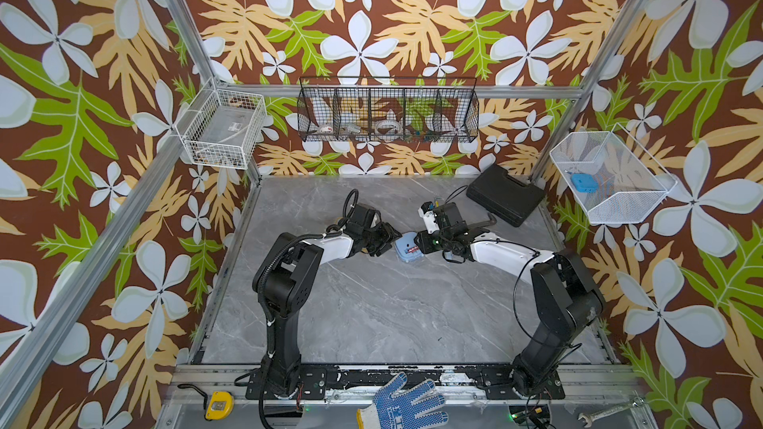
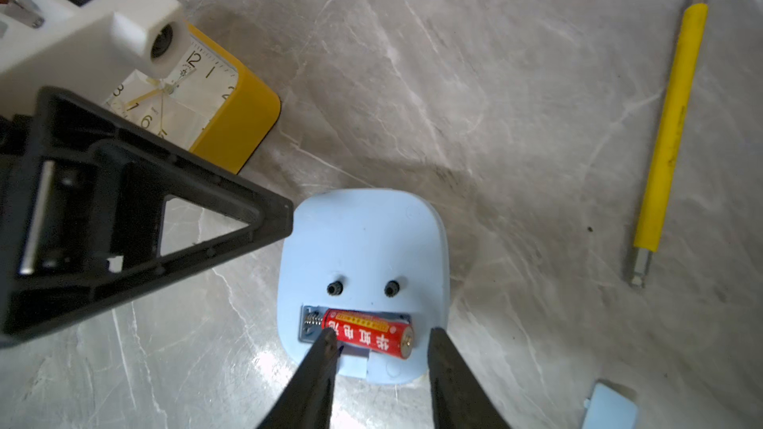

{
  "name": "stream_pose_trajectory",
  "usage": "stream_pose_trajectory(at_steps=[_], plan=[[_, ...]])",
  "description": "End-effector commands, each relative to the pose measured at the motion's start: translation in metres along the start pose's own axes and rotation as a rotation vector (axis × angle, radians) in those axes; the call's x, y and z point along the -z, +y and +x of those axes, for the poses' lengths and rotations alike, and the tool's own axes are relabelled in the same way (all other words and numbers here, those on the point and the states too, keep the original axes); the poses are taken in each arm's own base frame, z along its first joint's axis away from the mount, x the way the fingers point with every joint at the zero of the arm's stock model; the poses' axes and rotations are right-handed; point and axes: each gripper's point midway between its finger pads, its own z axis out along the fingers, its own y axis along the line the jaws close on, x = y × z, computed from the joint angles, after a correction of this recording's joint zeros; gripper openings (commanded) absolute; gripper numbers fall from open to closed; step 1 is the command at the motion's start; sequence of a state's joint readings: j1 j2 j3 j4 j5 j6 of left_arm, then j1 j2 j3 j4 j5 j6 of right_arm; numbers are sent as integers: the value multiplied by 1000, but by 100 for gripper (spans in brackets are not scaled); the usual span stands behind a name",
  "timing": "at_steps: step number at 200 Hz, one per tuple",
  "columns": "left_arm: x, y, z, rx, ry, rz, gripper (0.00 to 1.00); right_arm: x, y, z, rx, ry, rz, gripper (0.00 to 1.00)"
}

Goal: Insert the battery into the alarm
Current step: Install the battery in the alarm.

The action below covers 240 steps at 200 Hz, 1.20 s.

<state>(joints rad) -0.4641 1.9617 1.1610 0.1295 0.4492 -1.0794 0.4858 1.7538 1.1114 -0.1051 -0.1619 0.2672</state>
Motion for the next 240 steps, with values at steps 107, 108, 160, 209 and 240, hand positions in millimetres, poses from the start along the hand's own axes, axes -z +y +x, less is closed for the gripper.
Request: stream_pose_trajectory(at_steps=[107,108,160,209,240], plan=[[-10,12,3,18,25,-23,53,-20,2,19,12,82,4,20],[-10,12,3,19,25,-23,53,-20,2,19,12,82,3,19],[-15,15,4,25,39,-24,48,-29,4,29,19,130,-12,10],[-20,19,6,37,50,-29,46,-38,12,35,54,172,-24,8],[-19,19,5,37,47,-25,46,-35,12,29,58,156,-16,8]])
